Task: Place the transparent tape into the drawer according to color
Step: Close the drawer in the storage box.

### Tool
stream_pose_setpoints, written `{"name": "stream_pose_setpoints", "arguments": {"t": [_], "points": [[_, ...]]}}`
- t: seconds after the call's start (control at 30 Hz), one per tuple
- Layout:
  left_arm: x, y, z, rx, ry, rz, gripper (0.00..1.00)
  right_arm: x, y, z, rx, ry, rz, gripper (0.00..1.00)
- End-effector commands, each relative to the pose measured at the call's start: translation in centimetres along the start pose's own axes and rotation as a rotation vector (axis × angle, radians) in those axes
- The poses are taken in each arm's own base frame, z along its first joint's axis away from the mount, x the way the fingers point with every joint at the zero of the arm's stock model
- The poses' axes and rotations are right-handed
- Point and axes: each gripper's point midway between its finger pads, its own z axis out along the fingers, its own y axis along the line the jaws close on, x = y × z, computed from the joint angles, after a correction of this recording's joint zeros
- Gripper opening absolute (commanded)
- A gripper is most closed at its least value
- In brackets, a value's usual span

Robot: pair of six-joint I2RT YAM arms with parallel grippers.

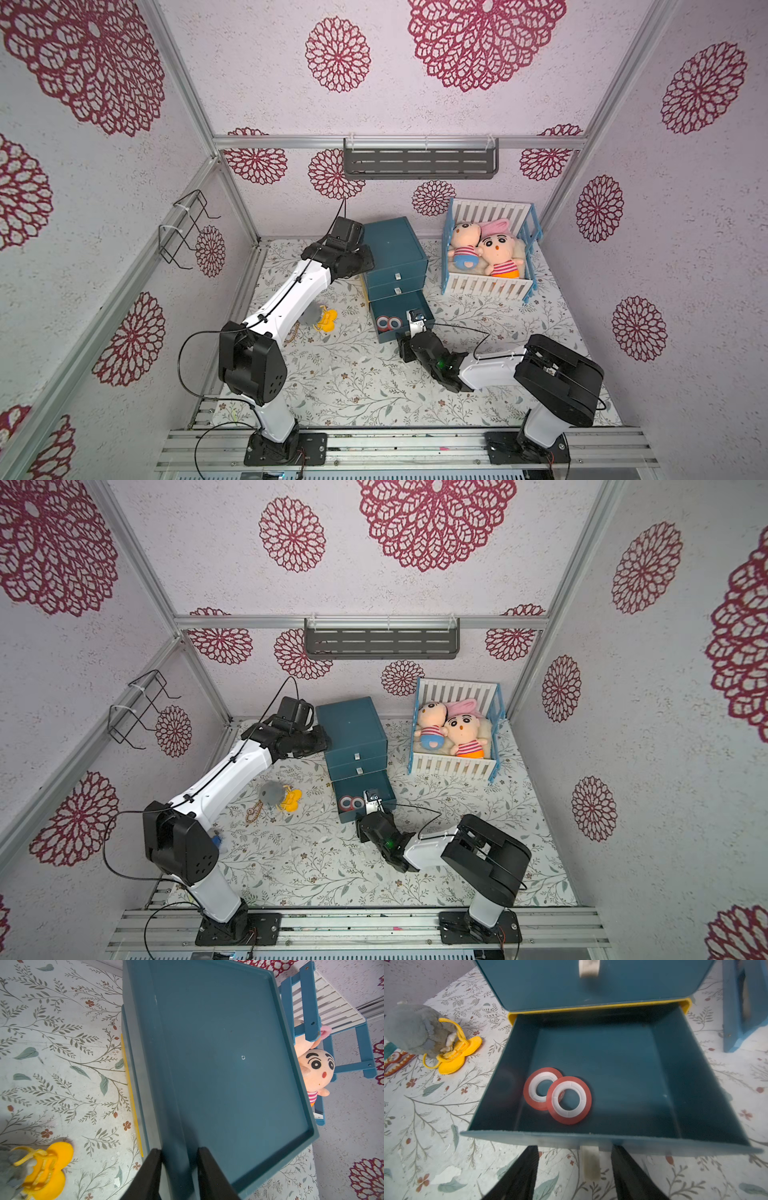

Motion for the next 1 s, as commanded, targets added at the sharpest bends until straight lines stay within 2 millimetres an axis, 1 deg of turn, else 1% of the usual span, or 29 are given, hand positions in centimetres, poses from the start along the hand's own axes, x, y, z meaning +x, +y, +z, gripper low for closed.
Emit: {"name": "stream_pose_setpoints", "arguments": {"t": [0.0,0.4,0.63,0.97], "points": [[1.3,0.9,0.0,-0.016,0.046,0.001,0.34,-2.5,0.6,0.2,0.01,-0.085,0.0,0.62],[1.5,0.8,-0.1,-0.012,0.052,0.003,0.33,-3.7,0.5,1.7,0.021,-0.11,-0.017,0.62],[1.7,0.8,0.0,-0.007,0.061,0.0,0.32,-4.4,-0.4,2.6,0.042,-0.127,-0.009,0.62],[1.9,1.0,-0.1,-0.01,0.066,0.005,0.32,-5.6,-0.7,4.1,0.049,-0.161,-0.019,0.62]]}}
